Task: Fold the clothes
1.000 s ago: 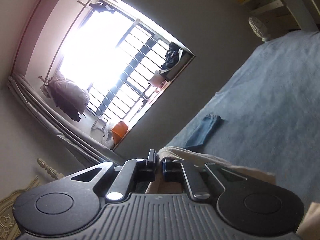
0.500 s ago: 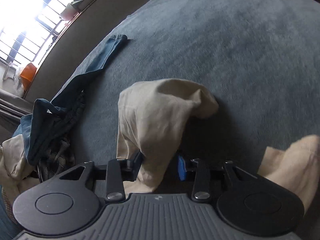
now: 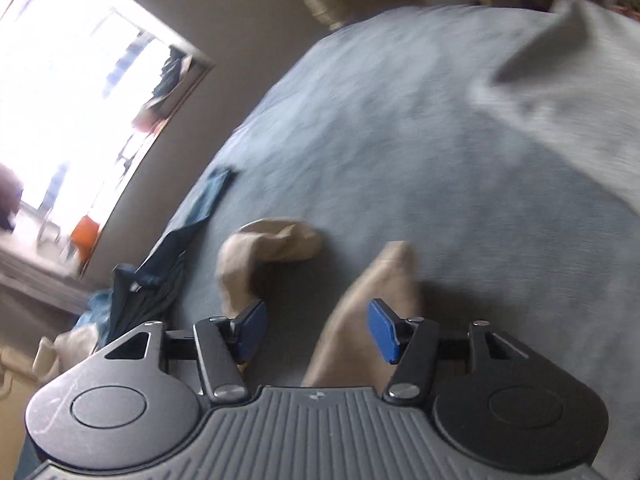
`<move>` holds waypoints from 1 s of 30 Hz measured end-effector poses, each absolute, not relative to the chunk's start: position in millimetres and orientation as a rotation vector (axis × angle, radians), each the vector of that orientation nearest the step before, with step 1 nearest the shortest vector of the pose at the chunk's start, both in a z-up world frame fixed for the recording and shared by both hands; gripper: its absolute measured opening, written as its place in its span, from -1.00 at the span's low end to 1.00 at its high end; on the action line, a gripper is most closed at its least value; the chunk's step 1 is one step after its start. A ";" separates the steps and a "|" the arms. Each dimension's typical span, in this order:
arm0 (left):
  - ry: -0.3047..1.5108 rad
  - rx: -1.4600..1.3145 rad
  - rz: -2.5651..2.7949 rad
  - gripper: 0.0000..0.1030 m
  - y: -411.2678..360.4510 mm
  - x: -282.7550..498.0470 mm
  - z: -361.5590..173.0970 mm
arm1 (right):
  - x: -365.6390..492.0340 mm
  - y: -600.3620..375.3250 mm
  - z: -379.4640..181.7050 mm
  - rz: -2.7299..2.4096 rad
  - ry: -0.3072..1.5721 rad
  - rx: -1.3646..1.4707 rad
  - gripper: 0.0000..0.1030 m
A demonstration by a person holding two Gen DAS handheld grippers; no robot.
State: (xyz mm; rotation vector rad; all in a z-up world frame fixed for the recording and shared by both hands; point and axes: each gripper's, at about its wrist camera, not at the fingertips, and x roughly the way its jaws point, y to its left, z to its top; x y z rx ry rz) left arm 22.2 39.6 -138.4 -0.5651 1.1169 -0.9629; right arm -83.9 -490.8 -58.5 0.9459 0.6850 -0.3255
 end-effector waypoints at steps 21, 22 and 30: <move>1.300 -0.220 -1.193 0.29 -1.6 -57.5 -132.3 | -50.7 -439.8 -159.5 -0.072 0.899 1.072 0.20; 1.297 -0.246 -1.182 0.29 4.3 -55.9 -130.1 | -50.4 -434.1 -154.5 -0.069 0.907 1.041 -0.25; 1.309 -0.540 -1.055 0.29 93.1 -45.8 -120.1 | -136.5 -447.7 -84.5 -0.220 0.813 0.940 -0.85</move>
